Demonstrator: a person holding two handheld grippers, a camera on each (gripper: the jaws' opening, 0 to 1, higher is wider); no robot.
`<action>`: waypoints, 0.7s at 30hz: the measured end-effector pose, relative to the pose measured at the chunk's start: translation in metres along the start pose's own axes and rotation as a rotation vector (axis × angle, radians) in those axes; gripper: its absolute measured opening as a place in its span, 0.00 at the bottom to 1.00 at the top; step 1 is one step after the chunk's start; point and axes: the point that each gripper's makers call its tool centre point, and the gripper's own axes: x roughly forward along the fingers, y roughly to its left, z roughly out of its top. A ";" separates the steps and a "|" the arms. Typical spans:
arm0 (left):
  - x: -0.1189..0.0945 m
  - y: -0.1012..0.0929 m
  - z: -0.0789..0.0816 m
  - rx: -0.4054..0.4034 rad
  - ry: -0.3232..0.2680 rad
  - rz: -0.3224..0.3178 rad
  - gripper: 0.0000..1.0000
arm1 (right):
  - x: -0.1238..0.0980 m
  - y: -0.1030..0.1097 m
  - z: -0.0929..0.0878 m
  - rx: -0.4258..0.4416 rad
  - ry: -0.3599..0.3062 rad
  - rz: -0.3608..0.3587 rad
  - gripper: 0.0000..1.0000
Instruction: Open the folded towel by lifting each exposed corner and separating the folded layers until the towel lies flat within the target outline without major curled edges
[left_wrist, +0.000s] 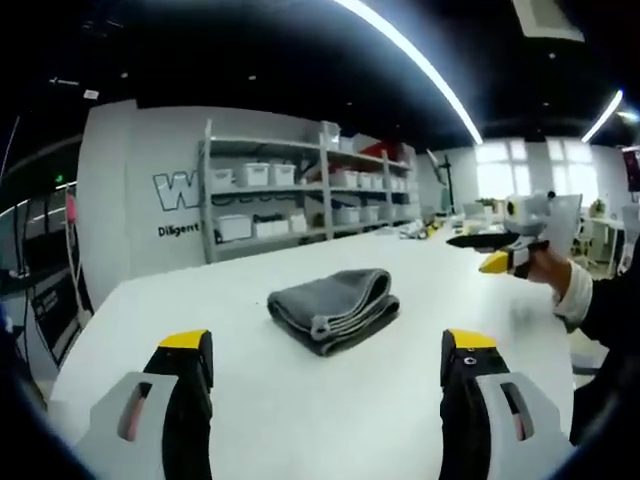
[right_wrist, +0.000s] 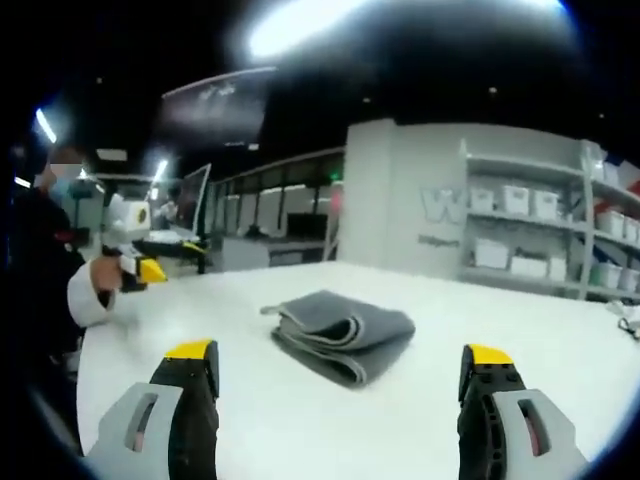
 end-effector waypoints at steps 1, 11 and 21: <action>0.001 0.001 0.000 -0.005 0.003 0.003 0.93 | 0.001 0.000 -0.001 0.000 0.003 0.000 1.00; 0.008 0.003 0.017 -0.032 -0.109 -0.040 0.90 | 0.012 -0.008 -0.013 -0.027 0.027 -0.027 0.95; 0.027 0.011 0.002 -0.019 -0.049 -0.030 0.91 | 0.024 -0.014 -0.011 -0.028 0.025 -0.030 0.93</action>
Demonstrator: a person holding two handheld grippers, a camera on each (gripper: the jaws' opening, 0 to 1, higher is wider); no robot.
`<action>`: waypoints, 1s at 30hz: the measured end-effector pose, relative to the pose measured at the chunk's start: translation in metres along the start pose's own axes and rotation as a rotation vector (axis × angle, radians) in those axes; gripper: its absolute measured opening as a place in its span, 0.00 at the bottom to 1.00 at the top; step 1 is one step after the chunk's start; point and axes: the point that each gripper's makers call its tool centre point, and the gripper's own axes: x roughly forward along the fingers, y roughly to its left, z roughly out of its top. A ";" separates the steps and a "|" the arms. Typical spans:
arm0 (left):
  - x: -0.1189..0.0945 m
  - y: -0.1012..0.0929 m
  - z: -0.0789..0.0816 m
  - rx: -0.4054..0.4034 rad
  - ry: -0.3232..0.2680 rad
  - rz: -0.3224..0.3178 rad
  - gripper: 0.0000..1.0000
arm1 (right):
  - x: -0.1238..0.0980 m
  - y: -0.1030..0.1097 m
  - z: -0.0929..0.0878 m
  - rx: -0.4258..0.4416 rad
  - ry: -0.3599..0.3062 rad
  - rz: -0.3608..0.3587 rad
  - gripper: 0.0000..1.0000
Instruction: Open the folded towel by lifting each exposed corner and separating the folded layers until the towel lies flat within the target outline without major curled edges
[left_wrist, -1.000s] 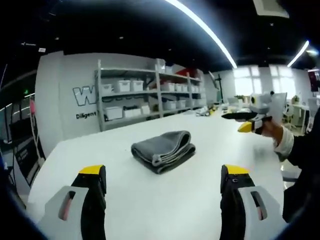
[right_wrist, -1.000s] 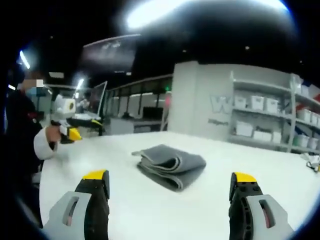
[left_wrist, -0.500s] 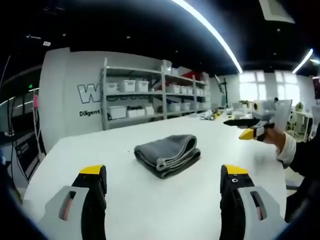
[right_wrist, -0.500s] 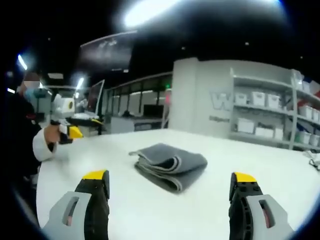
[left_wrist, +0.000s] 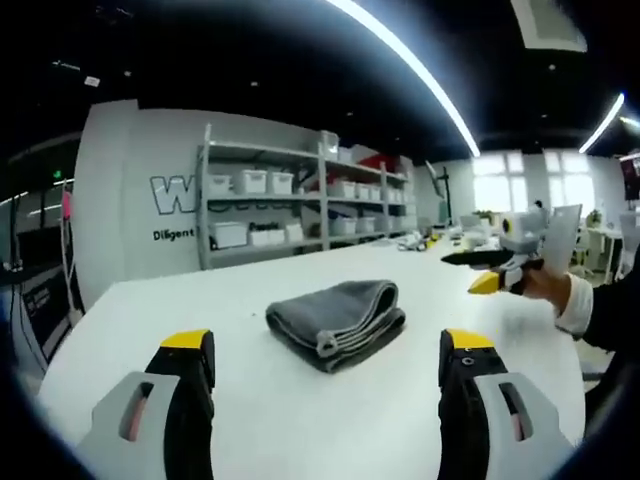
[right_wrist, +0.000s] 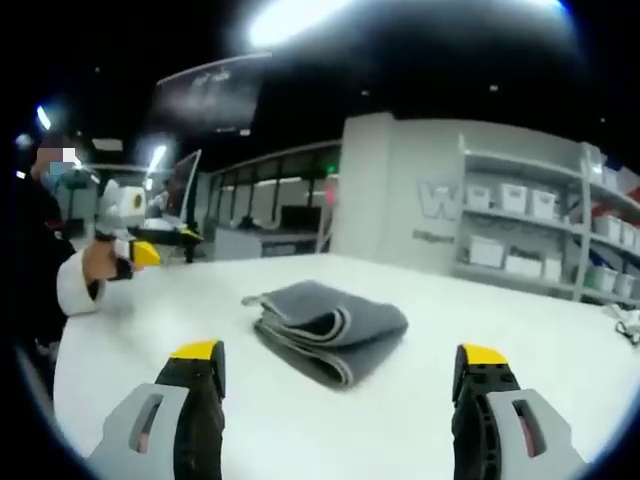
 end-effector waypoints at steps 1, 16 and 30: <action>0.003 0.000 -0.002 0.001 0.012 -0.004 0.91 | 0.002 0.000 0.000 0.001 0.001 0.003 0.92; 0.033 0.017 -0.019 0.020 0.087 -0.001 0.90 | 0.017 -0.014 0.002 0.029 0.008 -0.006 0.88; 0.063 0.021 -0.023 0.028 0.140 -0.034 0.89 | 0.049 -0.024 -0.004 -0.070 0.089 0.036 0.87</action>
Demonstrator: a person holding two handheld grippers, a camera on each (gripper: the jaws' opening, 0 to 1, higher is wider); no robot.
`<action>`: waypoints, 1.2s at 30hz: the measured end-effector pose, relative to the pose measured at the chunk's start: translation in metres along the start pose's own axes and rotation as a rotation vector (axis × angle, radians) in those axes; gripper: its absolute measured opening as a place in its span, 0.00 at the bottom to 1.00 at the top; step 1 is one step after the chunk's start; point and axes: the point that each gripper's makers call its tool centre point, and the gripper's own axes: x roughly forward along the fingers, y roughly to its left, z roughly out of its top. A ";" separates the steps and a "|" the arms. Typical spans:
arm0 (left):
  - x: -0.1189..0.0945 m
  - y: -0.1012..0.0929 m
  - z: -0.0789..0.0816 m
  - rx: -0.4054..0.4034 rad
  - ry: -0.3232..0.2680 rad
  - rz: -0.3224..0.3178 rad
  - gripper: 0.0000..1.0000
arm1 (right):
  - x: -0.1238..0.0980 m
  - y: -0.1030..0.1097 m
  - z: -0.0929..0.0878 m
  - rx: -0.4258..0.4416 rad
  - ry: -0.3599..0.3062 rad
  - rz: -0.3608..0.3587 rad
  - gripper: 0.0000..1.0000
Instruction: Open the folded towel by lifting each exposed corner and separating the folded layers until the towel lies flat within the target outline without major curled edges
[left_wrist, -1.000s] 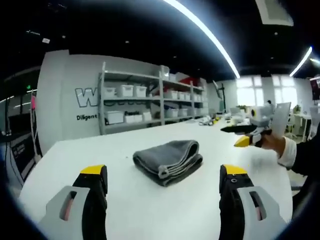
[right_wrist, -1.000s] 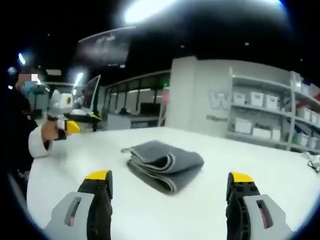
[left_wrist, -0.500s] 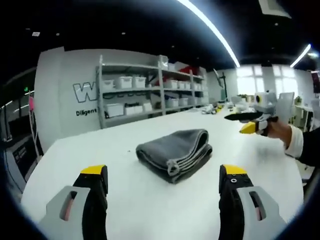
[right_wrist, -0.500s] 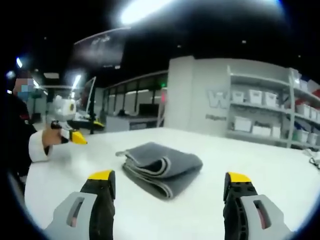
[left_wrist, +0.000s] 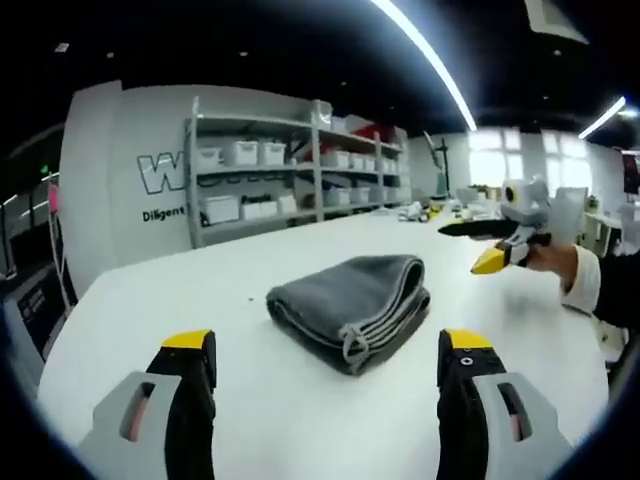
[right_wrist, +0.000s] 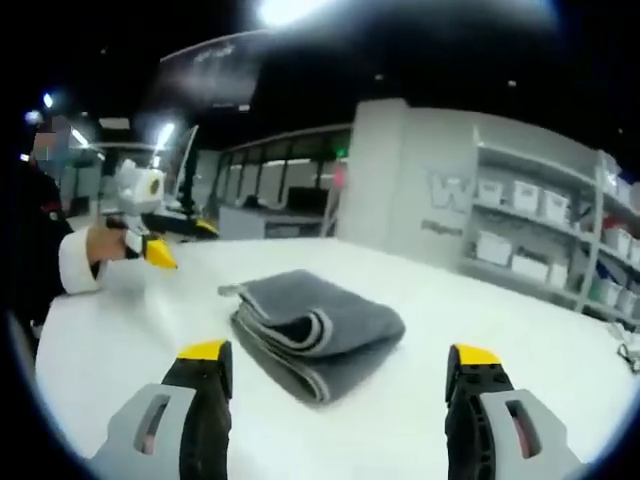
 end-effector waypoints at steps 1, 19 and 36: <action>0.001 0.001 -0.001 0.002 0.004 -0.002 0.89 | 0.002 0.000 0.000 -0.004 0.003 0.003 0.87; 0.033 0.011 -0.044 0.037 0.130 0.047 0.83 | 0.023 -0.012 -0.042 0.010 0.069 -0.012 0.80; 0.049 -0.002 -0.042 -0.095 0.062 0.032 0.72 | 0.034 -0.010 -0.043 -0.014 0.037 -0.020 0.68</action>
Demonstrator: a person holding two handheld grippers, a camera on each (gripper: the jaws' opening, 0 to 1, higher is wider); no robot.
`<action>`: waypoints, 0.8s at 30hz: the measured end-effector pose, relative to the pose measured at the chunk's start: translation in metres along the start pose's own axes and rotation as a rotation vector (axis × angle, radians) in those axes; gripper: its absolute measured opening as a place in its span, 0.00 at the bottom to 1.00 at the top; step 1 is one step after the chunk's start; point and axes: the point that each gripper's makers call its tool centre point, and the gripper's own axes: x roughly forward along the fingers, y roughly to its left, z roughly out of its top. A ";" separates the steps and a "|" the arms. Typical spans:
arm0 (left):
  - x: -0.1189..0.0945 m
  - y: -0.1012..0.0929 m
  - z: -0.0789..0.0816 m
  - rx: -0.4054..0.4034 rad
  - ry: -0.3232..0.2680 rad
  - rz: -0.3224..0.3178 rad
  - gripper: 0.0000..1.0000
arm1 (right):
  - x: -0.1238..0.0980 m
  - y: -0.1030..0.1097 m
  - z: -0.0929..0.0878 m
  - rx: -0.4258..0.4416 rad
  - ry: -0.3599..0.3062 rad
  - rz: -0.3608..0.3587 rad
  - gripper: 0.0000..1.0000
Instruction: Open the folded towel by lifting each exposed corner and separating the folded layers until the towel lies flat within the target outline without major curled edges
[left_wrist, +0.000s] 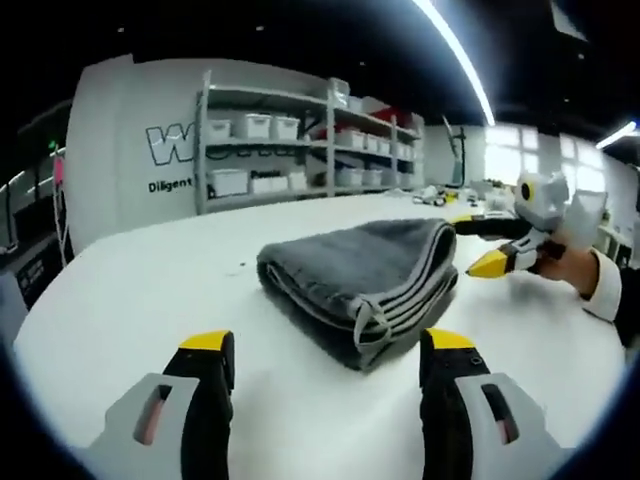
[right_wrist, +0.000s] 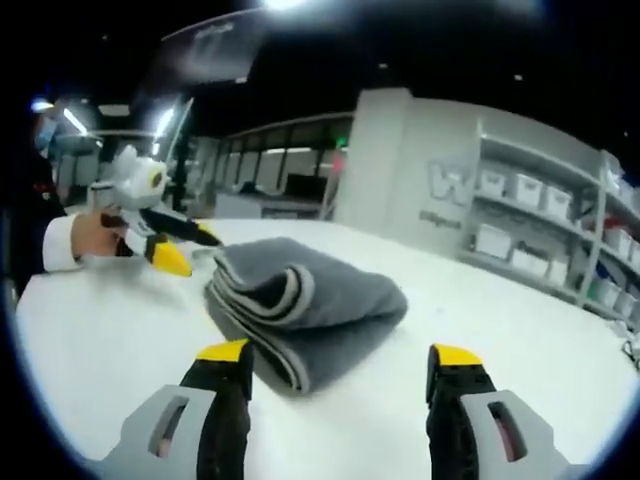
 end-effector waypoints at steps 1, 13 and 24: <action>0.000 0.000 0.000 -0.001 -0.002 0.001 0.69 | 0.001 0.001 -0.001 -0.005 0.004 0.000 0.67; 0.006 -0.005 -0.014 0.181 0.053 0.010 0.46 | 0.002 0.002 -0.003 -0.007 -0.003 -0.013 0.54; 0.010 -0.007 -0.019 0.215 0.074 0.023 0.45 | 0.000 0.013 -0.004 -0.003 -0.009 -0.009 0.48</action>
